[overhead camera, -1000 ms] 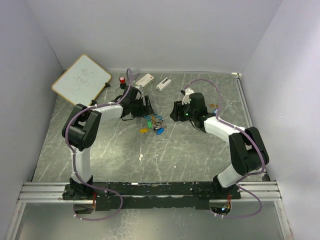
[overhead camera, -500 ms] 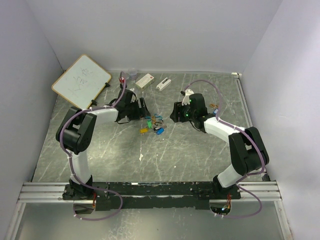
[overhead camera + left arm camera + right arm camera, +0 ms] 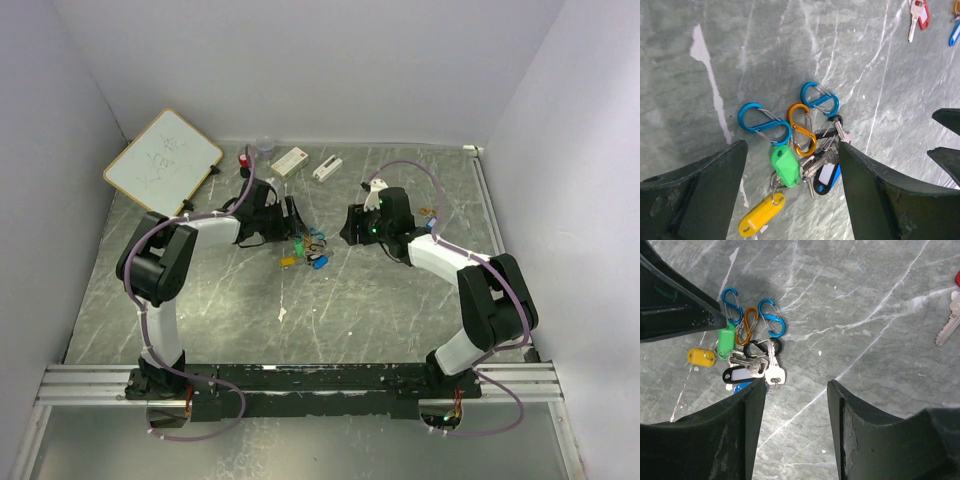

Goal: Put the keys on the keyring

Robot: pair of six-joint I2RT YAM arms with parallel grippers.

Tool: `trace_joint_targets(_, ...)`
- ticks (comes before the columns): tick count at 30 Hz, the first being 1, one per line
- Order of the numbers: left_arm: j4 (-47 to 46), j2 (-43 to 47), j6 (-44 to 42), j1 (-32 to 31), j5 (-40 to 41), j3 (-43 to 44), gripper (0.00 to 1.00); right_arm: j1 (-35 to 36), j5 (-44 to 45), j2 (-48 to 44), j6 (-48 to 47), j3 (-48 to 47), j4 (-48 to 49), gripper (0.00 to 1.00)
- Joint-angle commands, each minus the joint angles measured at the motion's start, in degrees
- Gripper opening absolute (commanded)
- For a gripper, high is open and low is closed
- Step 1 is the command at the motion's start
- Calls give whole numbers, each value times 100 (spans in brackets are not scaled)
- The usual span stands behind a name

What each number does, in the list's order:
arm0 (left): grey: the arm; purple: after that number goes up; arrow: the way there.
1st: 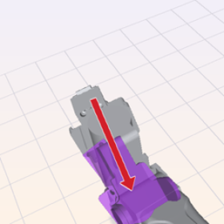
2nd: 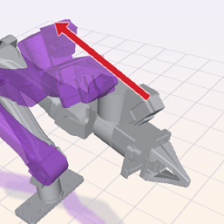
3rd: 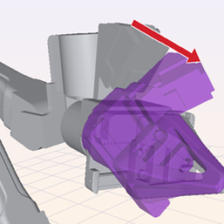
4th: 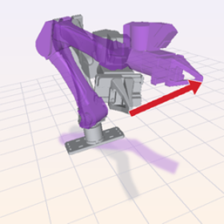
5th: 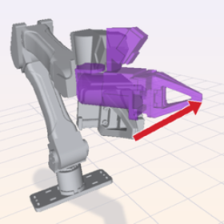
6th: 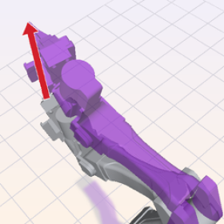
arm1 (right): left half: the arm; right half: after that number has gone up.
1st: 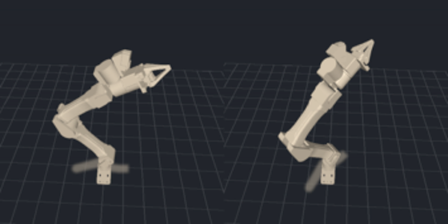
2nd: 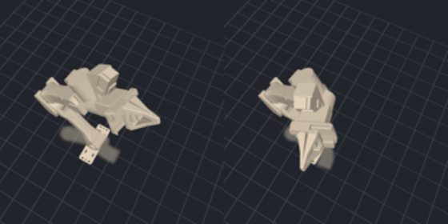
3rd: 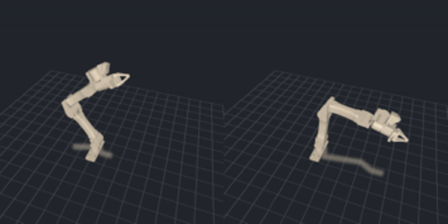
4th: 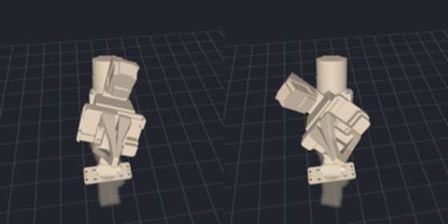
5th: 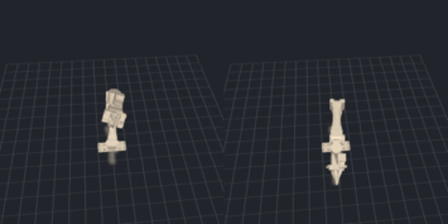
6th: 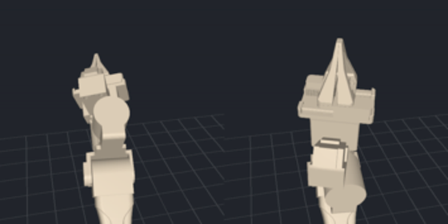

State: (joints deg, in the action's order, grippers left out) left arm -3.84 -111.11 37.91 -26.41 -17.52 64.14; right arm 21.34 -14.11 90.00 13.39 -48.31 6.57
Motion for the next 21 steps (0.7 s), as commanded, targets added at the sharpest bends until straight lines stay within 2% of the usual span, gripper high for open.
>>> trace_joint_targets(1,8,-216,140,-143,-277,-52,85,23,20,-30,-3,34,86,53)
trace_joint_targets(21,23,-716,191,83,-268,533,85,11,187,-184,-112,117,-58,53)
